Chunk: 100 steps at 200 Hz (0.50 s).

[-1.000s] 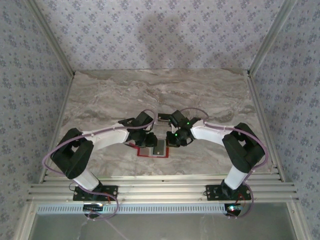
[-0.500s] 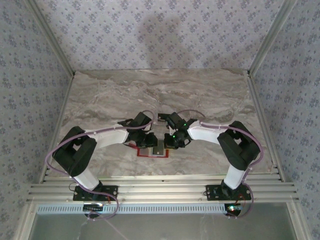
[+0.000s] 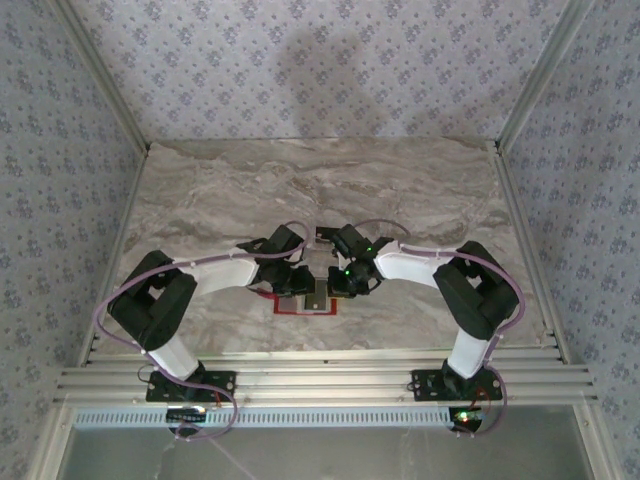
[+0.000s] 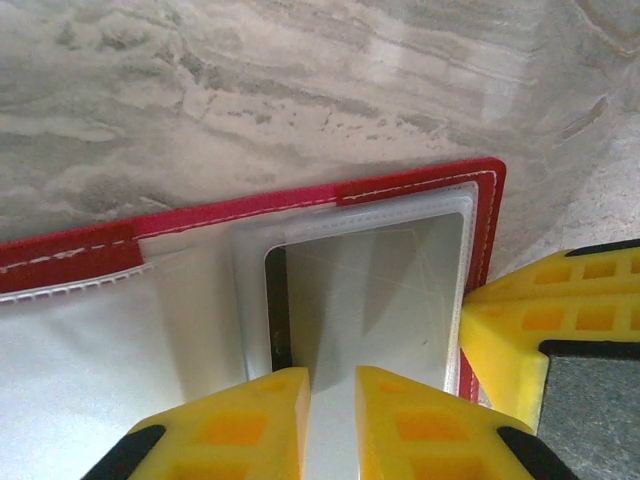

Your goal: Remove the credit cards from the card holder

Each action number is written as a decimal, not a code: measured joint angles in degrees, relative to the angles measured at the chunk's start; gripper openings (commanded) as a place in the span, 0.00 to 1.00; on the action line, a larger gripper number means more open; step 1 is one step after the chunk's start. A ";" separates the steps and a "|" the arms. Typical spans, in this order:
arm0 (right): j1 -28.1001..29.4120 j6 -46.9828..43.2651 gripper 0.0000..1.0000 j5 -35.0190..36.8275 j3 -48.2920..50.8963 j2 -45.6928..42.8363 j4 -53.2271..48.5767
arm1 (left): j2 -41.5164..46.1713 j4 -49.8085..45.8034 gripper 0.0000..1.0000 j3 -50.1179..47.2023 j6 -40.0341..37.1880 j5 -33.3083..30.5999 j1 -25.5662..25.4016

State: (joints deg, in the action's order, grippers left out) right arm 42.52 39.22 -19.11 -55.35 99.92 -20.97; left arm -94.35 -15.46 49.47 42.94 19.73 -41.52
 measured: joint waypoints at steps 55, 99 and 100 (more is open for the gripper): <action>-0.07 0.00 0.10 -0.17 -0.11 0.15 0.00 | 0.09 -1.25 0.22 0.37 -0.28 -0.85 0.00; -0.15 0.35 0.21 -0.17 -0.20 -0.02 0.02 | 0.20 -1.90 0.22 0.74 -0.42 -0.87 0.00; -0.15 0.35 0.21 -0.17 -0.20 -0.04 0.00 | 0.20 -1.90 0.22 0.74 -0.42 -0.87 0.00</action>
State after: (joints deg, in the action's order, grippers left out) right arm 42.37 39.57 -19.29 -55.55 99.88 -20.97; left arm -94.15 -17.37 50.22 42.52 18.85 -41.52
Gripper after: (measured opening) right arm 0.185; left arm 0.220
